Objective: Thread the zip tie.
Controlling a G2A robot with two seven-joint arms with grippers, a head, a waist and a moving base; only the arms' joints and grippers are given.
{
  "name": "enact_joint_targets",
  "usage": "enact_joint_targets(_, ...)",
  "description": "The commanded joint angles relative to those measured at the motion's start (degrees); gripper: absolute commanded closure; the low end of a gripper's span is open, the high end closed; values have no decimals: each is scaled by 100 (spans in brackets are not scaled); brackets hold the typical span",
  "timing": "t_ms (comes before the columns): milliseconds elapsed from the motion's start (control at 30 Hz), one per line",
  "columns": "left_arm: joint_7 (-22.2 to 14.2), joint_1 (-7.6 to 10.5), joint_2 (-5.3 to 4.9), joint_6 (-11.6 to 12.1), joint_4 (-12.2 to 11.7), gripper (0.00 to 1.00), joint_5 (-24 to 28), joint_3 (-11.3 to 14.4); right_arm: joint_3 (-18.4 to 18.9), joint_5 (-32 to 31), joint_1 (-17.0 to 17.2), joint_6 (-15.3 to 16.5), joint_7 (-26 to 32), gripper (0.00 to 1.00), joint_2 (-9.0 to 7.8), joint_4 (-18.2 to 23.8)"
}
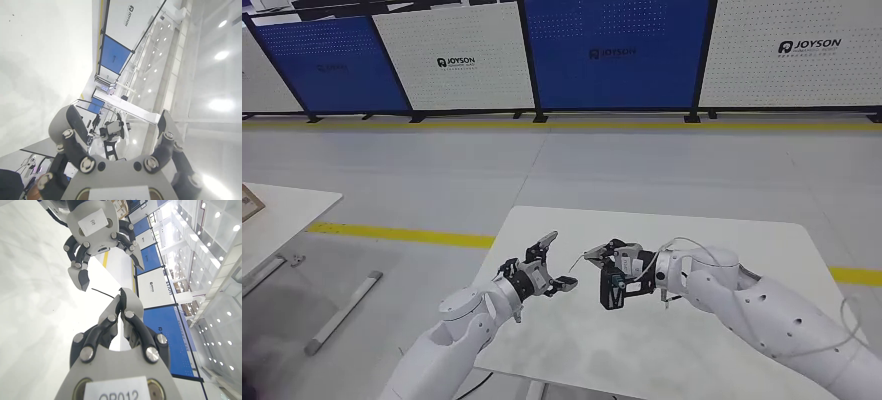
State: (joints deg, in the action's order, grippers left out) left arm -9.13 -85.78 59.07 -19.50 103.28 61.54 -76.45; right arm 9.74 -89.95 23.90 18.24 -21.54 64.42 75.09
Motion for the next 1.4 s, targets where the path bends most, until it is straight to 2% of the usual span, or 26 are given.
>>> enact_joint_targets(0, -5, -2, 0, 2, 1, 0, 3, -3, 0, 0, 0, 0, 0, 100, 0, 0)
enact_joint_targets(133, -5, -2, 0, 2, 1, 0, 3, -3, 33, 0, 55, -54, 83, 100, 0, 22)
enact_joint_targets(233, -5, -2, 0, 2, 1, 0, 3, -3, 0, 0, -51, 40, 608, 100, 2, 236)
enact_joint_targets(300, -5, -2, 0, 2, 1, 0, 3, -3, 0, 0, -71, 124, 755, 100, -2, 344)
enact_joint_targets(367, -5, -2, 0, 2, 1, 0, 3, -3, 0, 0, -101, 45, 944, 100, -10, 409)
enact_joint_targets(633, 25, -3, 10, 32, -16, 0, 22, 23, 0, 0, -105, 52, 935, 100, -21, 478)
enact_joint_targets(733, 318, 9, 32, 2, 2, 0, 293, 97, 0, 0, -105, 52, 935, 100, -21, 478)
enact_joint_targets(767, 422, 10, 33, 2, -31, 0, 564, 184, 0, 0, -105, 52, 935, 100, -21, 478)
enact_joint_targets(833, 574, 71, 4, 2, -80, 0, 941, 339, 0, 0, -105, 52, 935, 100, -21, 478)
enact_joint_targets(900, 875, 209, -59, 2, -99, 0, 1512, 474, 0, 0, -105, 52, 935, 100, -21, 478)
enact_joint_targets(1200, 920, 231, -70, 17, -96, 0, 1563, 493, 0, 0, -105, 52, 935, 100, -21, 478)
enact_joint_targets(1367, 1068, 277, -19, 325, -94, 0, 1531, 552, 0, 0, -105, 52, 935, 100, -21, 478)
